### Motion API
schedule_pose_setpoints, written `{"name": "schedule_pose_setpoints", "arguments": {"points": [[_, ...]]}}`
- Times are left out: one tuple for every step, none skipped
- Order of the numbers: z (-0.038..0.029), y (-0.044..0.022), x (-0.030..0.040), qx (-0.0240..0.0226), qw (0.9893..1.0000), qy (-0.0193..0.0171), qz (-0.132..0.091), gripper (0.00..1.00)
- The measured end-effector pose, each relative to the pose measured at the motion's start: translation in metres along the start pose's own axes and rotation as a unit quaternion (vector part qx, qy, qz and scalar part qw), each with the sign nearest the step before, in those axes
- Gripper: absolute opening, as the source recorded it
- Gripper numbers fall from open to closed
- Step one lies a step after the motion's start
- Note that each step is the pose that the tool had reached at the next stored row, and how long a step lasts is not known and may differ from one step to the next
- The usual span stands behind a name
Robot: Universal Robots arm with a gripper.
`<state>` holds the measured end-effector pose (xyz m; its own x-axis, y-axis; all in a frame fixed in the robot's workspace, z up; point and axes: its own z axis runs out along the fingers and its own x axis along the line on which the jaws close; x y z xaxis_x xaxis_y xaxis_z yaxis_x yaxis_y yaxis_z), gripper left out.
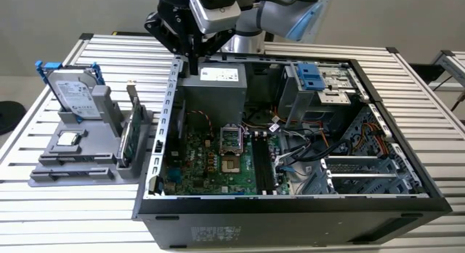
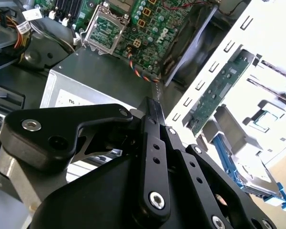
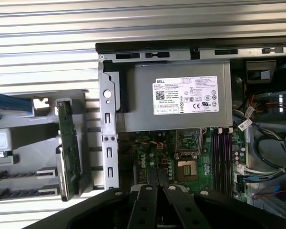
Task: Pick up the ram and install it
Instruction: 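Reach for the ram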
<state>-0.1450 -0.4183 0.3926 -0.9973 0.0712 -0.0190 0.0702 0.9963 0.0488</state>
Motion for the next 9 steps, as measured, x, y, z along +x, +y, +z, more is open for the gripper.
{"name": "schedule_pose_setpoints", "arguments": {"points": [[0.0000,-0.0001,0.0010,0.0000,1.0000,0.0000,0.000,0.00],[-0.0001,-0.0003,0.0022,0.0000,1.0000,0.0000,0.000,0.00],[-0.0001,-0.0004,0.0032,0.0000,1.0000,0.0000,0.000,0.00],[-0.0001,-0.0006,0.0042,0.0000,1.0000,0.0000,0.000,0.00],[-0.0002,-0.0007,0.0052,0.0000,1.0000,0.0000,0.000,0.00],[-0.0001,-0.0009,0.0064,0.0000,1.0000,0.0000,0.000,0.00],[-0.0002,-0.0011,0.0075,0.0000,1.0000,0.0000,0.000,0.00],[-0.0002,-0.0013,0.0087,0.0000,1.0000,0.0000,0.000,0.00],[-0.0002,-0.0015,0.0098,0.0000,1.0000,0.0000,0.000,0.00]]}}
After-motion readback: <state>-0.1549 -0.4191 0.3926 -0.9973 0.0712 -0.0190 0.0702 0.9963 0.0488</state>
